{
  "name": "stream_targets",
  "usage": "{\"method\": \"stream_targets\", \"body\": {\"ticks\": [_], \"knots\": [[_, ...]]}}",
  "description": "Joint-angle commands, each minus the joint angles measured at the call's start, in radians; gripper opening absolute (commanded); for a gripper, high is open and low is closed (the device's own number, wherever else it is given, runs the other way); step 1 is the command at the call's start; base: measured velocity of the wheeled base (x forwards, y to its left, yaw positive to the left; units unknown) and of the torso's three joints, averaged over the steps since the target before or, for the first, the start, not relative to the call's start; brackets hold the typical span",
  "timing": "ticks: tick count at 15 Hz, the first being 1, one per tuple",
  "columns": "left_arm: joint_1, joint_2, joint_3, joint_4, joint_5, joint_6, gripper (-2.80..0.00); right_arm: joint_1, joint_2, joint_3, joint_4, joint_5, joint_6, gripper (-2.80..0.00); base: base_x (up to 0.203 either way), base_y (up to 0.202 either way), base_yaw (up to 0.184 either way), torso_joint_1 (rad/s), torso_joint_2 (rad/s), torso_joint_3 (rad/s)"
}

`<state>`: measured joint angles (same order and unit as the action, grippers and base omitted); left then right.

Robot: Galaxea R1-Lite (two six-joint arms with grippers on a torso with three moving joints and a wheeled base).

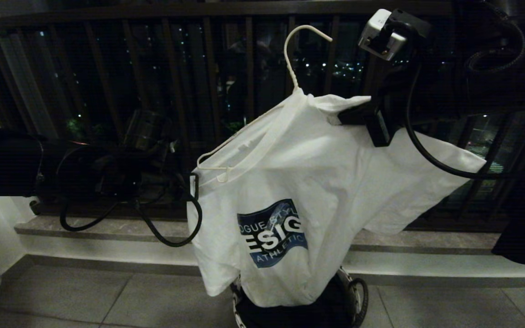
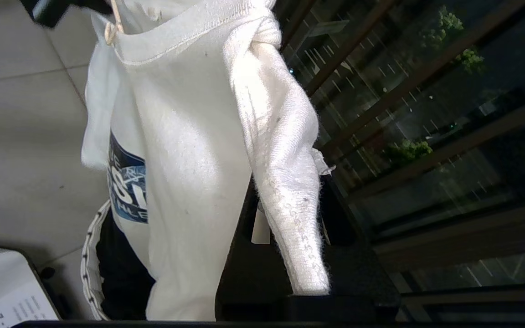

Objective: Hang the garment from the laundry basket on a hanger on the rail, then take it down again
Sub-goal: Hang the clothes on the clothes rack

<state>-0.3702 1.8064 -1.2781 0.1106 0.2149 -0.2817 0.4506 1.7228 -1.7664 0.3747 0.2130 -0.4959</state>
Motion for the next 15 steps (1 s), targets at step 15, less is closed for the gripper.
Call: {"method": "stream_targets", "body": {"ticks": [15], "knots": [[-0.083, 0.011, 0.062, -0.005, -0.005, 0.036, -2.8, 0.046, 0.0, -0.045, 0.0, 0.011, 0.051, -2.8, 0.0, 0.0, 0.0, 0.0, 0.0, 0.0]]}}
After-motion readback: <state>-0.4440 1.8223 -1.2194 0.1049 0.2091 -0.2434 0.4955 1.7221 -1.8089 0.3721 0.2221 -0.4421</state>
